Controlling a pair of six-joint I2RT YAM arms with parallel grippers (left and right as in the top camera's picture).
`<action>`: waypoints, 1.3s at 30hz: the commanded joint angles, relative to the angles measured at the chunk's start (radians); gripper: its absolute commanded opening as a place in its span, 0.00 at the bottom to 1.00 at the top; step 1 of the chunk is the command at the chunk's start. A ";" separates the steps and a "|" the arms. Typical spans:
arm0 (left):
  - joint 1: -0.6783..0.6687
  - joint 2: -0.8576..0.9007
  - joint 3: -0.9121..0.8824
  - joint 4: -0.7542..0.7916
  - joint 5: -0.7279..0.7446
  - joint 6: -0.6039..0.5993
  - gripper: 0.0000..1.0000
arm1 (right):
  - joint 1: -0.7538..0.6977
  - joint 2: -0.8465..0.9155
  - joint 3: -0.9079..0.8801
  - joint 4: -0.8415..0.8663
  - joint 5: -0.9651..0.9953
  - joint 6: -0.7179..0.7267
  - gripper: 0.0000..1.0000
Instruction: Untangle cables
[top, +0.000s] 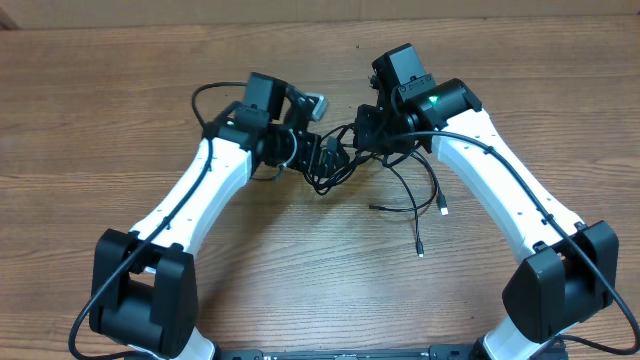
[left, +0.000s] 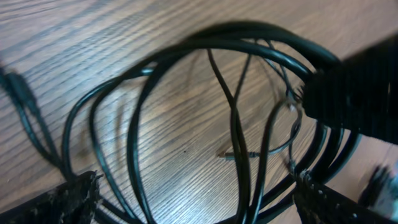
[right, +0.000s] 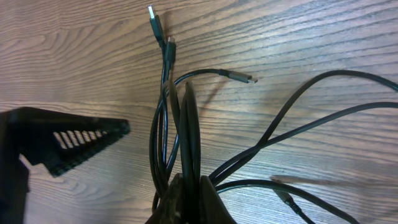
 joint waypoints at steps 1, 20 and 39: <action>-0.025 0.010 -0.015 0.002 -0.064 0.100 1.00 | -0.008 -0.029 0.027 0.008 -0.052 0.008 0.04; -0.031 0.070 -0.016 0.086 0.142 0.167 1.00 | -0.008 -0.134 0.027 -0.074 -0.203 -0.183 0.04; -0.032 0.070 -0.016 0.101 -0.360 0.043 0.66 | -0.169 -0.335 0.027 -0.071 -0.356 -0.256 0.04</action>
